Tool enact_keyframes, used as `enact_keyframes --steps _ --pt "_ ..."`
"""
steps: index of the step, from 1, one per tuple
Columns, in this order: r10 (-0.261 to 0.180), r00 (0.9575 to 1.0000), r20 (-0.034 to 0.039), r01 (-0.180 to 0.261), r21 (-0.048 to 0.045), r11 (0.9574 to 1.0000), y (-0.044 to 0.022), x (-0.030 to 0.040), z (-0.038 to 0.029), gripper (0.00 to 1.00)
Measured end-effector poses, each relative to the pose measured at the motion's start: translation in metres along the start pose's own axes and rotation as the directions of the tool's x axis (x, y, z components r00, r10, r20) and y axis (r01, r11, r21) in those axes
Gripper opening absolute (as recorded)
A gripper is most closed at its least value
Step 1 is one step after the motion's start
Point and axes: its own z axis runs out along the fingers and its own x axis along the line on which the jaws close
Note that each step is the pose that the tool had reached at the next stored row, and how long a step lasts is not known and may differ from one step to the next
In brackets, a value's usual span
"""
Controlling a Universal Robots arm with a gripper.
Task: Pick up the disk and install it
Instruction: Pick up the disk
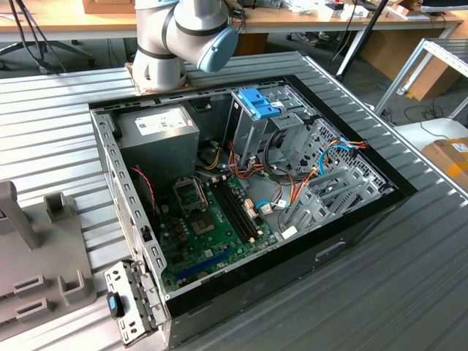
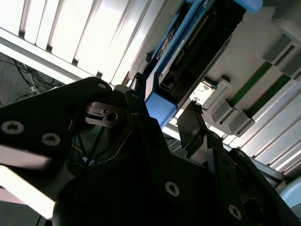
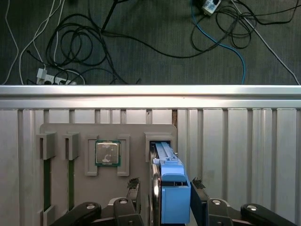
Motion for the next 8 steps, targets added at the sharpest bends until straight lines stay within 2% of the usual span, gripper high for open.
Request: enact_keyframes --steps 8 --pt "0.000 1.0000 -0.0001 0.000 -0.0003 1.0000 0.0000 -0.0009 -0.0006 0.54"
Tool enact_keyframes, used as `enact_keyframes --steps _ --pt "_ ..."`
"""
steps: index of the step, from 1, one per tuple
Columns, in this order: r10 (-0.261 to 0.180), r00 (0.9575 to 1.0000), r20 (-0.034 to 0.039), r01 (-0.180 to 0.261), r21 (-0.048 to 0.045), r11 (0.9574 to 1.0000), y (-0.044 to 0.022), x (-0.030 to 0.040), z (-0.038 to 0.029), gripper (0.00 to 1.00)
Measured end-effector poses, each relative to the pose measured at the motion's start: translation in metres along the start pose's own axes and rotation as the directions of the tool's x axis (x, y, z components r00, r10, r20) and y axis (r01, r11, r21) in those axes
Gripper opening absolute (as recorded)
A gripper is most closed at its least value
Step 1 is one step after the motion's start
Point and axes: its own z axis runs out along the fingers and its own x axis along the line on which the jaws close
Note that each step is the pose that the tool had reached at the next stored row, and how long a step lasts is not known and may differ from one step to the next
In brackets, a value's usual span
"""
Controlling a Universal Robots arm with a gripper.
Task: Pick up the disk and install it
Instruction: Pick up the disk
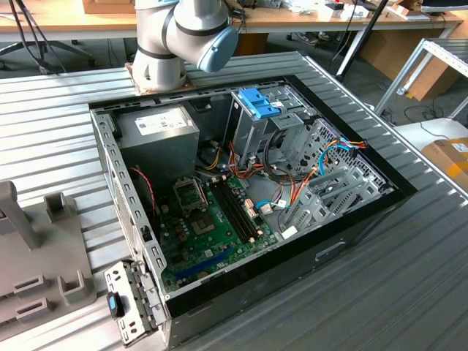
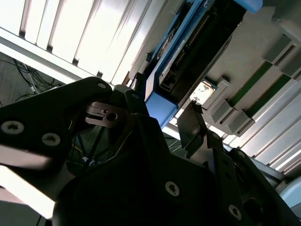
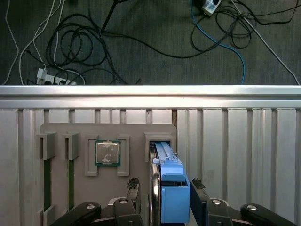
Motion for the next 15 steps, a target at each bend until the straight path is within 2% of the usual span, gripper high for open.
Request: enact_keyframes --steps 15 --pt "0.000 1.0000 0.0012 0.000 0.0001 1.0000 0.0000 0.0024 0.0001 0.54"
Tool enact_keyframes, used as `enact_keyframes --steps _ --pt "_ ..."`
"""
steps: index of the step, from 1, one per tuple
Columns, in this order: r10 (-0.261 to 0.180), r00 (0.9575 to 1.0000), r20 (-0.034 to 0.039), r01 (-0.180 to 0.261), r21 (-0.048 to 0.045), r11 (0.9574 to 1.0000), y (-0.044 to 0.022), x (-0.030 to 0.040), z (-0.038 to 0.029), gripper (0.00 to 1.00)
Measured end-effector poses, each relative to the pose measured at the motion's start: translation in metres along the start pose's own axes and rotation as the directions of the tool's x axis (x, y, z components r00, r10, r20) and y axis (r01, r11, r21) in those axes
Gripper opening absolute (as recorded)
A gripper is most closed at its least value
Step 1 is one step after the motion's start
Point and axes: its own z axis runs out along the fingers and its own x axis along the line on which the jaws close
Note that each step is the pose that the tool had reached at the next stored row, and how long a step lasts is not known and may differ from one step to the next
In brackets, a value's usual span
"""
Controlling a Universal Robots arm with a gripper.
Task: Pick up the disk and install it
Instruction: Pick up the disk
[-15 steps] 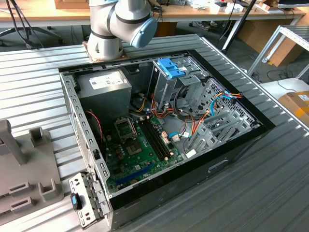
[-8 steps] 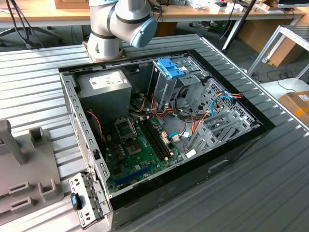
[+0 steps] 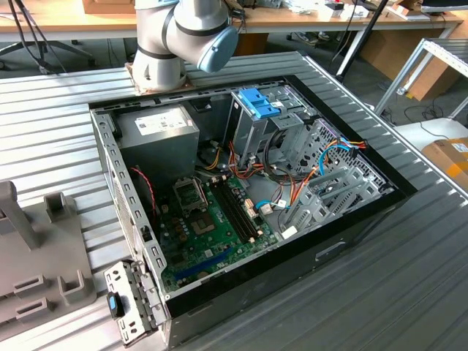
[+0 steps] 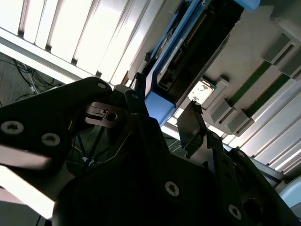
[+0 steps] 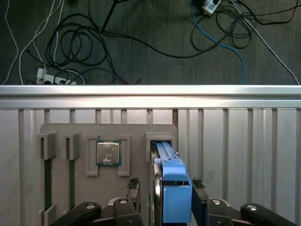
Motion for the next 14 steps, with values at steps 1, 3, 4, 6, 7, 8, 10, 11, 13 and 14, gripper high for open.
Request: enact_keyframes --steps 1,3,4,6,7,8,10,11,13,14 --pt "0.000 1.0000 0.0001 0.000 0.0000 1.0000 0.0000 0.0001 0.0000 0.54" --pt "0.000 1.0000 0.0001 0.000 0.0000 1.0000 0.0000 0.0004 0.0000 0.54" --pt "0.000 1.0000 0.0002 0.000 0.0000 1.0000 0.0000 0.0007 0.0000 0.54" --pt "0.000 1.0000 0.0003 0.000 0.0000 1.0000 0.0000 0.0011 0.0000 0.54" --pt "0.000 1.0000 0.0004 0.000 0.0000 1.0000 0.0000 0.0011 0.0000 0.54" --pt "0.000 1.0000 0.0004 0.000 0.0000 1.0000 0.0000 0.0013 0.0000 0.54" --pt "0.000 1.0000 0.0005 0.000 0.0000 1.0000 0.0000 0.0017 0.0000 0.54" --pt "0.000 1.0000 0.0005 0.000 0.0000 1.0000 0.0000 0.0018 0.0000 0.54" --pt "0.000 1.0000 0.0006 0.000 0.0000 1.0000 0.0000 0.0021 -0.0001 0.54" --pt "0.000 1.0000 0.0007 0.000 0.0000 1.0000 0.0000 0.0023 -0.0001 0.54"
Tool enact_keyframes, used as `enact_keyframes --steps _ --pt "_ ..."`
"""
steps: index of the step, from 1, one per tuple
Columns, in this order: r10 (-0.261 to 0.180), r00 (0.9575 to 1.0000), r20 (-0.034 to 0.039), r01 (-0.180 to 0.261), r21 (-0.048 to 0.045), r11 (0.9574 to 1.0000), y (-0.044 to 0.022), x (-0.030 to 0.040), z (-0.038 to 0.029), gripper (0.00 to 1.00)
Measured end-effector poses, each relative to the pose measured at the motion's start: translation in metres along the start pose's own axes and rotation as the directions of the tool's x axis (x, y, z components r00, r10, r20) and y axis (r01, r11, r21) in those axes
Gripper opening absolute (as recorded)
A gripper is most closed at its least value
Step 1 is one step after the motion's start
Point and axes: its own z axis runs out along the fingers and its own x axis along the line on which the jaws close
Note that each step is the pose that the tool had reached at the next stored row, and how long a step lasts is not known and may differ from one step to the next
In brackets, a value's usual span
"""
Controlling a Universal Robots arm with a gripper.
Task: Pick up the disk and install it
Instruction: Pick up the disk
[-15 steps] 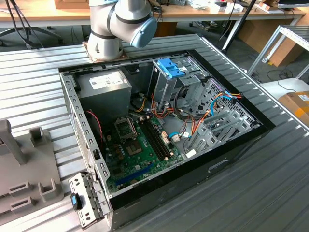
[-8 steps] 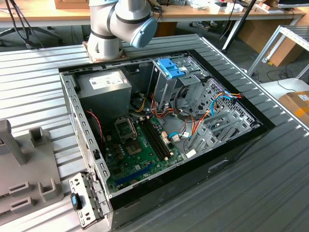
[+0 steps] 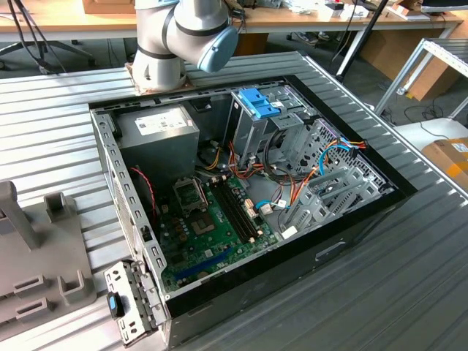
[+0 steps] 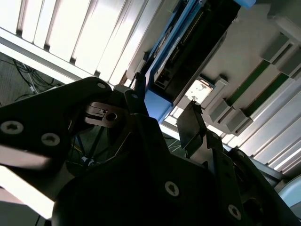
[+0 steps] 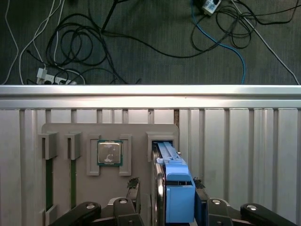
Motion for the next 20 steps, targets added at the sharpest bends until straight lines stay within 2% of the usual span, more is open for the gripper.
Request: enact_keyframes --steps 20 --pt "0.000 1.0000 0.0019 0.000 0.0000 1.0000 0.0000 0.0066 -0.0001 0.54"
